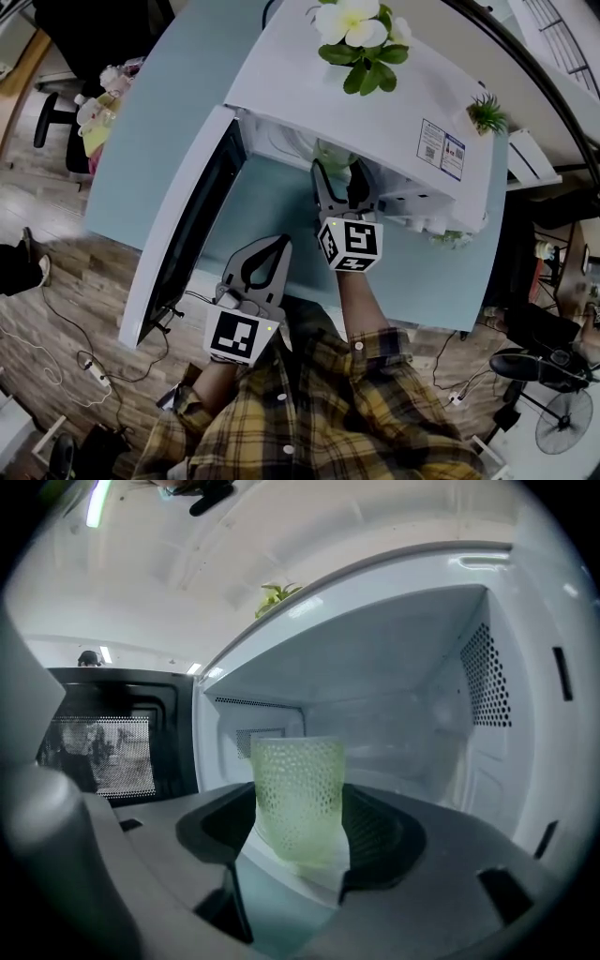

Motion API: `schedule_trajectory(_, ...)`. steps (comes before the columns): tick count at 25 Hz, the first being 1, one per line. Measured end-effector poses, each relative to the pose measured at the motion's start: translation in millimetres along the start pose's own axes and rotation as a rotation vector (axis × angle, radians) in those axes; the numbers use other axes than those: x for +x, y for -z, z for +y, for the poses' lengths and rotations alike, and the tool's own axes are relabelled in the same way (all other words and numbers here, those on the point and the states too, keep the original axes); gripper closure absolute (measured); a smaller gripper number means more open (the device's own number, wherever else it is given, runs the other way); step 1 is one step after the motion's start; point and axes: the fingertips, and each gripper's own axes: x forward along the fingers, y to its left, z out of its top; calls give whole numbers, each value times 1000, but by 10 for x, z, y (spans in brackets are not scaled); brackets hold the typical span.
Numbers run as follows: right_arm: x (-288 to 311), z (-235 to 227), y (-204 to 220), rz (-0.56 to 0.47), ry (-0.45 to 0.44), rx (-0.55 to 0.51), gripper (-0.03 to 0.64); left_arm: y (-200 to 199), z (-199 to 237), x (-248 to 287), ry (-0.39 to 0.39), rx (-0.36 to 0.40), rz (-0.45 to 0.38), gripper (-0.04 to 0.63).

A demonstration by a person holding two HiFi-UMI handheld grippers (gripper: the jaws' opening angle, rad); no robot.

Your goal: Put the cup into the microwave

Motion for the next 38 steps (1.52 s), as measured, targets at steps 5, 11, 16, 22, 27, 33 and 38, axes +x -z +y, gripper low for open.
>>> schedule_trajectory(5,-4,1,9,4,15,1,325,19,16,-41,-12,-1,0,604)
schedule_trajectory(11,20,-18,11,9,35,1,327,22,24,-77,-21,-9,-1,604)
schedule_trajectory(16,112,-44,11,17,44,0,327,19,26,-102,-24,-2,-4,604)
schedule_trajectory(22,174,-31,11,12,50,-8,327,19,38,-130,-33,-8,-7,604)
schedule_trajectory(27,179,-16,19,15,40,14,327,13,55,-154,-37,-8,-11,604)
schedule_trajectory(33,149,36,49,19,16,38,299,21,84,-178,-45,-13,-7,604)
schedule_trajectory(38,85,51,4,17,-4,48,293,0,108,-189,-53,-15,-11,604)
